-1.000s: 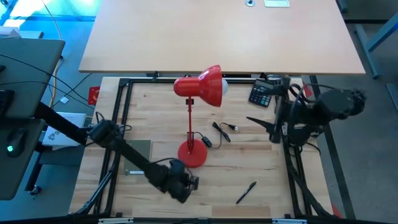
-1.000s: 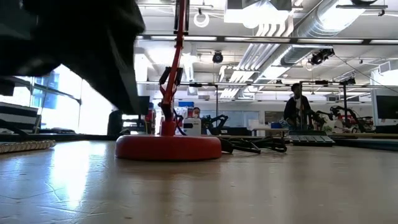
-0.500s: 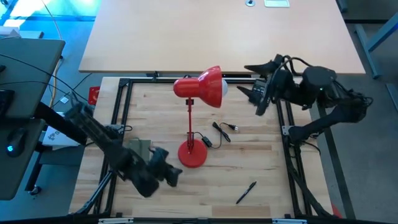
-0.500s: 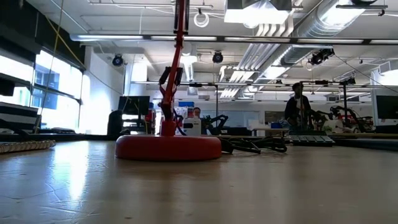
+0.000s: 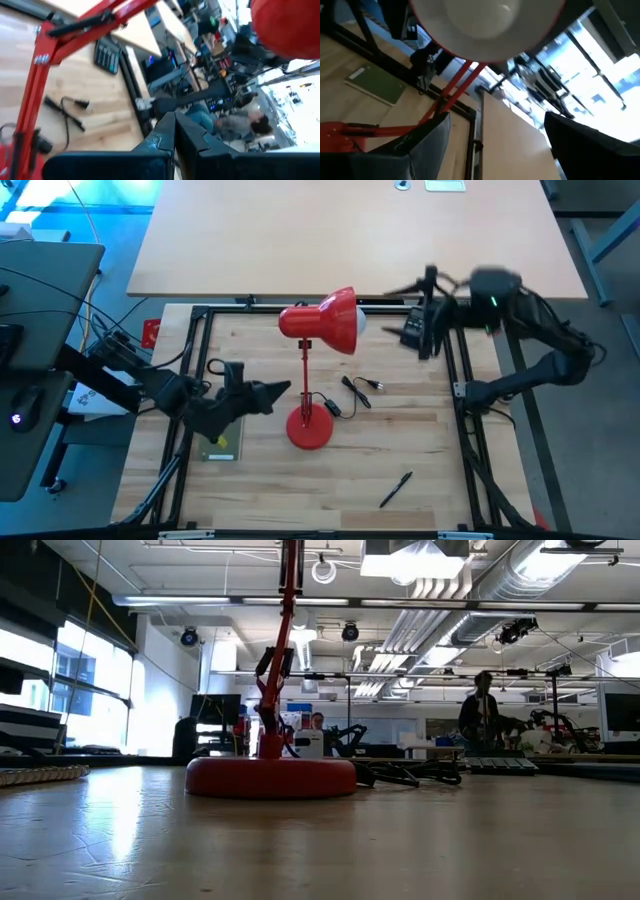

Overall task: Screw lightbulb
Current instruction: Insert the white lightbulb into the red lamp

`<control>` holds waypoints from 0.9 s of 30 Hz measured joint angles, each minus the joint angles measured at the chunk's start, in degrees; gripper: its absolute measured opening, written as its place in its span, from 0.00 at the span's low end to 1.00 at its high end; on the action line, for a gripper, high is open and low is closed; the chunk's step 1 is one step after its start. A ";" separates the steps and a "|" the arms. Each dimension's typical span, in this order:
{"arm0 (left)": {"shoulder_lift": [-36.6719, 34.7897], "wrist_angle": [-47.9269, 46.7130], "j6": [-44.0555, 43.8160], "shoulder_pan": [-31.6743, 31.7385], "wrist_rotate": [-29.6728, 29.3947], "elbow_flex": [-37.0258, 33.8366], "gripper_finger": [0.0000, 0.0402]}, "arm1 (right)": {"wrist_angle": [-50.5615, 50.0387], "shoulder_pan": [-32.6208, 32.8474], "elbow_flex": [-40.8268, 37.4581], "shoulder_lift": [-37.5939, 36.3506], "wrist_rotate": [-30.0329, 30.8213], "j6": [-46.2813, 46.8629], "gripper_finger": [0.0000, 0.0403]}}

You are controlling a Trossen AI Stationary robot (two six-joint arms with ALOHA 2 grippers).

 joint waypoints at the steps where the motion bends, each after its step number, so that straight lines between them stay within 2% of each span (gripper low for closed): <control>1: 0.14 1.26 1.32 0.52 -0.06 0.00 0.00 | 1.64 -3.53 0.00 0.54 -4.97 -0.59 0.79; 3: 0.40 2.92 2.93 1.54 -0.02 0.00 0.00 | 5.86 -9.27 0.00 1.70 -11.48 -1.42 0.79; 5: 0.43 3.15 3.15 2.32 0.04 0.00 0.00 | 9.51 -13.35 0.00 3.13 -15.24 -2.44 0.79; 8: 0.39 3.11 3.27 3.12 0.05 0.00 0.00 | 12.00 -15.05 0.00 4.73 -21.39 -1.61 0.79; 11: 0.39 2.95 3.80 3.13 0.10 0.00 0.00 | 12.48 -13.47 0.00 5.28 -28.87 -1.70 0.79; 14: 0.39 2.95 5.10 3.09 0.77 0.00 0.00 | 12.95 -12.00 0.00 5.47 -29.32 -3.92 0.79; 19: 0.34 2.68 6.28 3.09 1.76 0.00 0.00 | 19.65 -9.29 0.04 5.14 -28.61 -8.23 0.79; 27: -0.52 2.50 7.35 2.98 3.05 0.00 0.00 | 18.94 -8.47 0.04 5.32 -26.98 8.63 0.79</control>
